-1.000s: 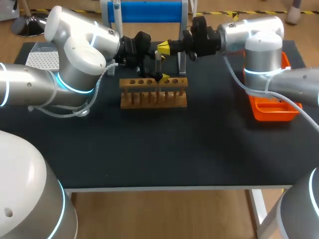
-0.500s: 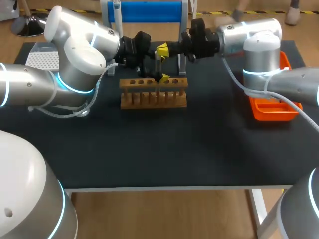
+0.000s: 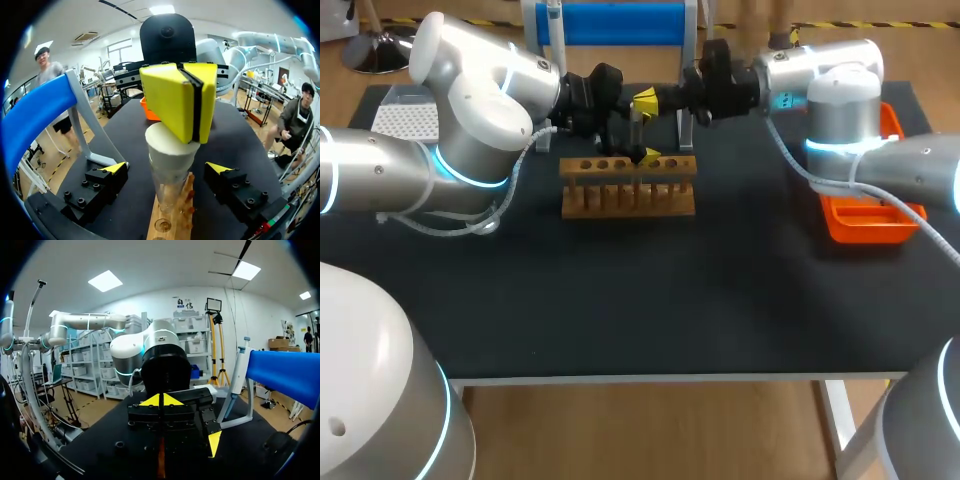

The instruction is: Invert the test tube, pick up the pipette, mount the tip to pipette, aspirate from beaker and dispense into the tube, eject the tip, return the pipette, and cap with the stopper.

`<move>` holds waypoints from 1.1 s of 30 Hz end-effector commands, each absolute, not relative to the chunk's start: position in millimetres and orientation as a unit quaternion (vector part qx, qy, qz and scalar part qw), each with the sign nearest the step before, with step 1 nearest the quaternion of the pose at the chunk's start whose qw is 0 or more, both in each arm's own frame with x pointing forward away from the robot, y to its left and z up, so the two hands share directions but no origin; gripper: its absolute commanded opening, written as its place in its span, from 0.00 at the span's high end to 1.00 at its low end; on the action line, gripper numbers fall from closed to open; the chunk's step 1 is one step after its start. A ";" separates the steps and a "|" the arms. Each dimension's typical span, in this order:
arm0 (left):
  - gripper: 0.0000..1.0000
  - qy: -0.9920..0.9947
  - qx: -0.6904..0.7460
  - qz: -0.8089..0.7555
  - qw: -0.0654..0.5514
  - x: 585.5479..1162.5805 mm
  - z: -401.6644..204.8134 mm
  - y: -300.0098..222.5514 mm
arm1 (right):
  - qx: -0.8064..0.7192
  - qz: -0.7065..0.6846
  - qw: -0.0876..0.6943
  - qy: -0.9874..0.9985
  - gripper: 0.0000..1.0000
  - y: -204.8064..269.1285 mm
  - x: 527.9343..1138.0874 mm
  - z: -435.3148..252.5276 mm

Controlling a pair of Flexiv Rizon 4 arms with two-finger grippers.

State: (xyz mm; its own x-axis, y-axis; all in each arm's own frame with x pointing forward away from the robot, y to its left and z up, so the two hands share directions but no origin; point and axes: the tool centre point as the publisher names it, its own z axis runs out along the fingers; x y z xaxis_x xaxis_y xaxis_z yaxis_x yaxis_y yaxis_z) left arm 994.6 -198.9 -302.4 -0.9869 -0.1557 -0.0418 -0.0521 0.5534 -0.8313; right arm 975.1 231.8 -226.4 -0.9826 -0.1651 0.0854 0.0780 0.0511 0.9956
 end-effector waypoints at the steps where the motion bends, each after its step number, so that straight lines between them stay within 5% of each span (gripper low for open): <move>1: 0.00 0.880 -0.059 -0.468 0.055 994.9 -302.4 -199.2 | 0.033 -0.690 0.088 -0.718 1.00 231.1 976.7 -230.6; 9: 0.00 0.880 -0.059 -0.468 0.055 994.9 -302.4 -199.2 | 0.043 -0.706 0.073 -0.704 0.95 226.3 977.4 -205.0; 11: 0.00 0.880 -0.059 -0.468 0.055 994.9 -302.4 -199.2 | 0.044 -0.707 0.068 -0.702 0.48 222.8 976.9 -198.9; 12: 0.00 0.880 -0.059 -0.468 0.055 994.9 -302.4 -199.2 | 0.046 -0.708 0.064 -0.702 0.05 220.6 976.4 -196.3; 13: 0.00 0.880 -0.059 -0.468 0.055 994.9 -302.4 -199.2 | 0.048 -0.708 0.059 -0.703 0.00 218.0 975.8 -193.9; 33: 0.00 0.880 -0.059 -0.468 0.055 994.9 -302.4 -199.2 | 0.037 -0.634 -0.037 -0.772 0.00 129.4 970.8 -210.0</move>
